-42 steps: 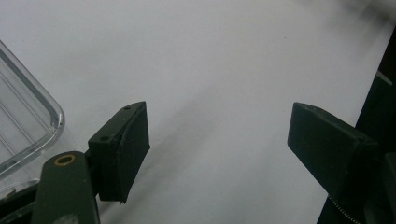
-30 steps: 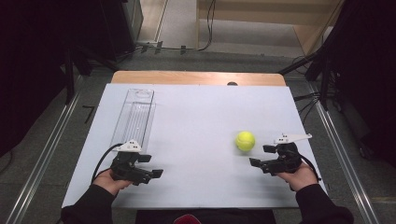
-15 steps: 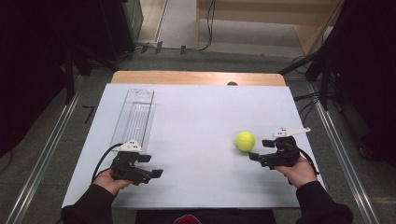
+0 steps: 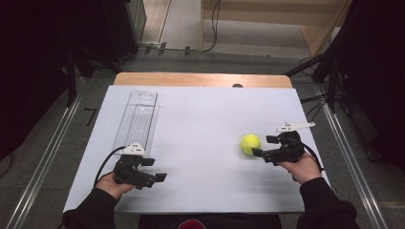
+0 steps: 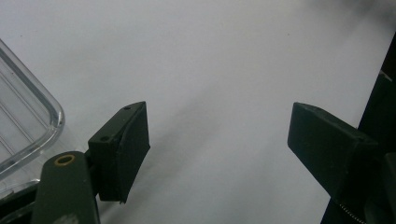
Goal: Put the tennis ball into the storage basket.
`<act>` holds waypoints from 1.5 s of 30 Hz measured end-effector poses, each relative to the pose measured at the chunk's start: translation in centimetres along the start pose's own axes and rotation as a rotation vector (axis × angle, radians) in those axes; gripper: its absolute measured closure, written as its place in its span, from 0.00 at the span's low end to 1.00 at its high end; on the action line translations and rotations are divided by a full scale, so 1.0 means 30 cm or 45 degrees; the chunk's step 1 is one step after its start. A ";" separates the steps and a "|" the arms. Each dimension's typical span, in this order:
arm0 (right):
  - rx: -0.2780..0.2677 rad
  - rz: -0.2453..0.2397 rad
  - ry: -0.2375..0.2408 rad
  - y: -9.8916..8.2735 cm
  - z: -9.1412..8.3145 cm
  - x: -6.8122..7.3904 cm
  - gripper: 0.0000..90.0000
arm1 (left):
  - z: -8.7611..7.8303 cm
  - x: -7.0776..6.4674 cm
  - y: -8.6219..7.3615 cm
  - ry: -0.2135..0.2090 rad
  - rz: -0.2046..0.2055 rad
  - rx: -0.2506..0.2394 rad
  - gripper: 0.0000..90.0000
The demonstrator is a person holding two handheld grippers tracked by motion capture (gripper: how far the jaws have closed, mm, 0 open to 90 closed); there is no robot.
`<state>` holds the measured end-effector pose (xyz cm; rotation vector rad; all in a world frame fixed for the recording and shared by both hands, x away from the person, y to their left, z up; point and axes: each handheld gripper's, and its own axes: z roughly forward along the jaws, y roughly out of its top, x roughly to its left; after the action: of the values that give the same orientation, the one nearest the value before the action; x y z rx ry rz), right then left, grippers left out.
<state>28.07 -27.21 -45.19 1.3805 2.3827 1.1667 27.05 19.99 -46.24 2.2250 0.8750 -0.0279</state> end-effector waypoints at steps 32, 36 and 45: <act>0.019 -0.046 -0.026 0.138 0.079 -0.023 0.10 | 0.002 0.000 -0.001 -0.004 0.011 0.017 0.24; 0.022 -0.017 -0.027 0.156 0.085 -0.027 0.00 | 0.002 0.000 -0.001 -0.005 0.011 0.017 0.24; 0.022 -0.015 -0.065 0.164 0.101 -0.041 0.00 | 0.003 -0.001 -0.001 -0.005 0.013 0.022 0.24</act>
<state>33.52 -25.17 -44.18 1.3822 2.3686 1.0970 27.03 19.93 -46.31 2.2445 0.8642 -0.0346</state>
